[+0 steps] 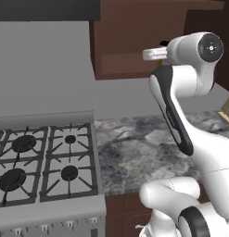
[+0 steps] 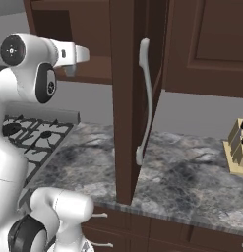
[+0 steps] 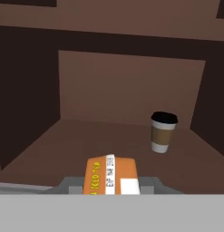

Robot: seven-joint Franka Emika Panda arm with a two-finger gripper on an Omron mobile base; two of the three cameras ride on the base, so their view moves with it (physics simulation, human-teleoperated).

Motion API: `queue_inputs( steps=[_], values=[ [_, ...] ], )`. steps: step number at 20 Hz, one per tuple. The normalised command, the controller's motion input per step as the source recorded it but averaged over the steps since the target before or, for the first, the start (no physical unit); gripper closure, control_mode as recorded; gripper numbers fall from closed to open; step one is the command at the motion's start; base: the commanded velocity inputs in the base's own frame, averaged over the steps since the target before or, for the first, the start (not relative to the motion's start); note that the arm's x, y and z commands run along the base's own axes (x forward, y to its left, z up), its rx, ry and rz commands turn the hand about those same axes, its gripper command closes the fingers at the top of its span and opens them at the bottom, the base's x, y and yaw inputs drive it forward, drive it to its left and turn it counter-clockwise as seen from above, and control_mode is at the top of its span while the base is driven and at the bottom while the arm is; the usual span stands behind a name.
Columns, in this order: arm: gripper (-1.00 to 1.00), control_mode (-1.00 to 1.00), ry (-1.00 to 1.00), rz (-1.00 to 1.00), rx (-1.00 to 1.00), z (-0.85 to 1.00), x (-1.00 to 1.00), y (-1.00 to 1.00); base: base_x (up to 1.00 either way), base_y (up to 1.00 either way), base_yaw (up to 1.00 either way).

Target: Sort all alcoholic drinks to one cabinet, and non-alcoholic drinks to the other.

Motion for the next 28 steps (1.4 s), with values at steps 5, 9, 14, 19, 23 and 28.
queue_inputs(
  steps=[5, 9, 14, 19, 23, 28],
  values=[
    [1.0, -1.0, 0.01, 0.0, 0.0, 0.0, 0.12, 0.0, 0.0, 0.0, 0.0],
    [1.0, -1.0, 0.0, 0.0, 0.0, -0.02, 0.14, 0.0, 0.0, 0.0, 0.0],
    [1.0, -1.0, 0.0, 0.0, 0.0, -0.06, 0.14, 0.0, 0.0, 0.0, 0.0],
    [1.0, -1.0, 0.0, 0.0, 0.0, -0.05, 0.15, 0.0, 0.0, 0.0, 0.0],
    [1.0, -1.0, 0.0, 0.0, 0.0, -0.08, 0.18, 0.0, 0.0, 0.0, 0.0],
    [1.0, -1.0, 0.0, 0.0, 0.0, -0.1, 0.17, 0.0, 0.0, 0.0, 0.0]
  ],
)
